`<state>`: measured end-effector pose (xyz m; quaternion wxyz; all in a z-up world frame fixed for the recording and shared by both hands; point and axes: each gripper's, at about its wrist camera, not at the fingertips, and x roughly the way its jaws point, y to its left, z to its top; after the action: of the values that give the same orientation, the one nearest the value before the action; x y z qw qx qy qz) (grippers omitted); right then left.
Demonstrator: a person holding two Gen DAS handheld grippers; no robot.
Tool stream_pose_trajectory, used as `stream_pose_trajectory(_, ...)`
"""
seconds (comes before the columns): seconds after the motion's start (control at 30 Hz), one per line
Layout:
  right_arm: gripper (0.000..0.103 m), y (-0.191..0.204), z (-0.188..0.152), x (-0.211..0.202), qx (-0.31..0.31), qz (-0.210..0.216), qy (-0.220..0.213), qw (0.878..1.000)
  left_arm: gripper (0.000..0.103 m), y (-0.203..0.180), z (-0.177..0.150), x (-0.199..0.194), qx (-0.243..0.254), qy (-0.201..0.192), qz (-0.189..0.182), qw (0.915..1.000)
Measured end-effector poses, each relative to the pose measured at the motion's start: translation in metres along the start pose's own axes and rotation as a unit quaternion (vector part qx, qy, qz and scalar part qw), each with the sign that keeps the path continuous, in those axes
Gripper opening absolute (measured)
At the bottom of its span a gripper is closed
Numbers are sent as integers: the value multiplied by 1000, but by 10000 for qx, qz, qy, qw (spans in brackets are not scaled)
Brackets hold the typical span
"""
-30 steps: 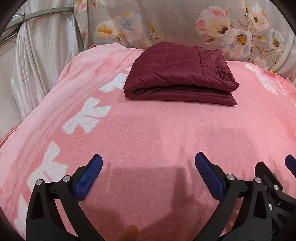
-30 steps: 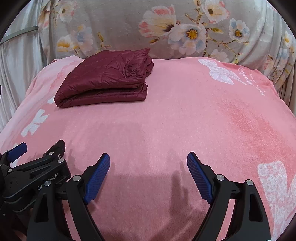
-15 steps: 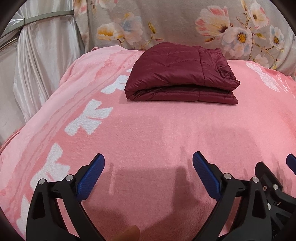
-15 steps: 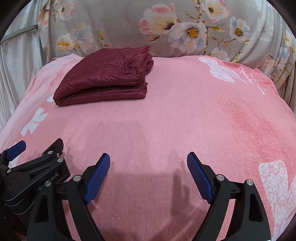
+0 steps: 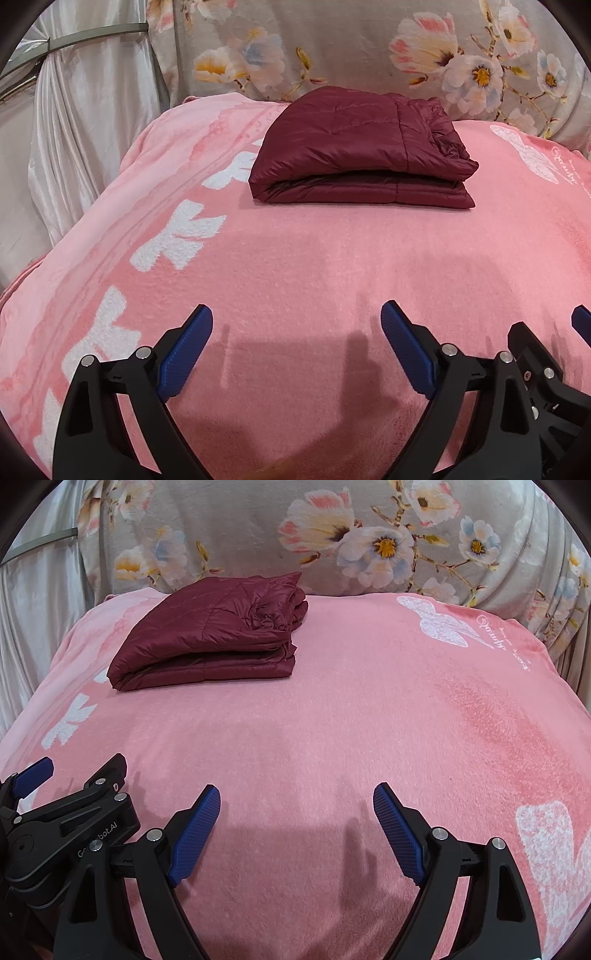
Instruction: Fold large clothes
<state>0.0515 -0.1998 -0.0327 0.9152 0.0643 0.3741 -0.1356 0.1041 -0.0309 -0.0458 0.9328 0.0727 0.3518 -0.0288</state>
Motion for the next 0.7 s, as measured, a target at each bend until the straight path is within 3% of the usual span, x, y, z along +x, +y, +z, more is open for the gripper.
stream_pose_trajectory(0.7, 83, 2, 1, -1, -49, -11, -19, 10000, 84, -1, 2, -2, 3, -54, -12, 10000)
